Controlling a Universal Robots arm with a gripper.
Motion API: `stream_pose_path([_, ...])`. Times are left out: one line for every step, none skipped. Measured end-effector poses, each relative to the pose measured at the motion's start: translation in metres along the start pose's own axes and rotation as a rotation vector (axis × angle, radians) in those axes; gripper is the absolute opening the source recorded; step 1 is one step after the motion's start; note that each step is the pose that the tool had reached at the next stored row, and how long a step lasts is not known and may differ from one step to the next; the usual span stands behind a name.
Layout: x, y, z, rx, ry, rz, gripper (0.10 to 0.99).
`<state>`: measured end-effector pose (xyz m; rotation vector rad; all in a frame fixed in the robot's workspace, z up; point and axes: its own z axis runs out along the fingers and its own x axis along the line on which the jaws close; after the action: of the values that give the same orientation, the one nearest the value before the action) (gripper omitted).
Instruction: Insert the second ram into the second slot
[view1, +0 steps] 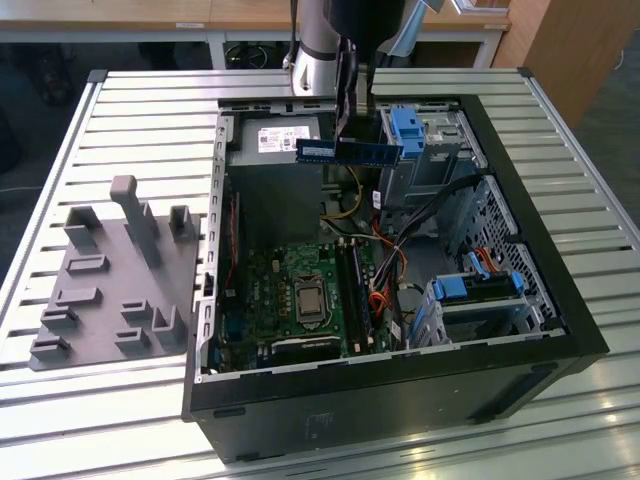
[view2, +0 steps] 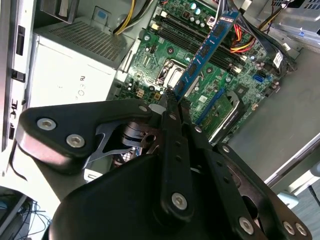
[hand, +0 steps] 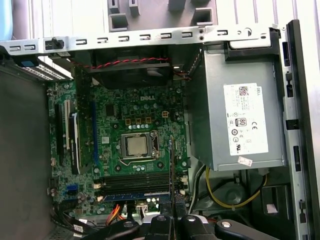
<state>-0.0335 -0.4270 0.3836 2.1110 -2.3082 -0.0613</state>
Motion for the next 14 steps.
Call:
stream_pose_path([0.0, 0.0, 0.0, 0.0, 0.0, 0.002, 0.137])
stream_pose_path([0.0, 0.0, 0.0, 0.0, -0.0001, 0.004, 0.137])
stream_pose_path([0.0, 0.0, 0.0, 0.0, -0.0002, 0.005, 0.137])
stream_pose_path([0.0, 0.0, 0.0, 0.0, -0.0003, 0.007, 0.137])
stream_pose_path([0.0, 0.0, 0.0, 0.0, -0.0003, 0.009, 0.137])
stream_pose_path([0.0, 0.0, 0.0, 0.0, -0.0004, 0.01, 0.137])
stream_pose_path([0.0, 0.0, 0.0, 0.0, -0.0004, 0.012, 0.137])
stream_pose_path([0.0, 0.0, 0.0, 0.0, -0.0005, 0.014, 0.137])
stream_pose_path([0.0, 0.0, 0.0, 0.0, -0.0006, 0.016, 0.137])
stream_pose_path([0.0, 0.0, 0.0, 0.0, -0.0006, 0.018, 0.137])
stream_pose_path([0.0, 0.0, 0.0, 0.0, -0.0007, 0.019, 0.137])
stream_pose_path([0.0, 0.0, 0.0, 0.0, -0.0008, 0.021, 0.137])
stream_pose_path([0.0, 0.0, 0.0, 0.0, -0.0009, 0.023, 0.137])
stream_pose_path([0.0, 0.0, 0.0, 0.0, -0.0009, 0.025, 0.137])
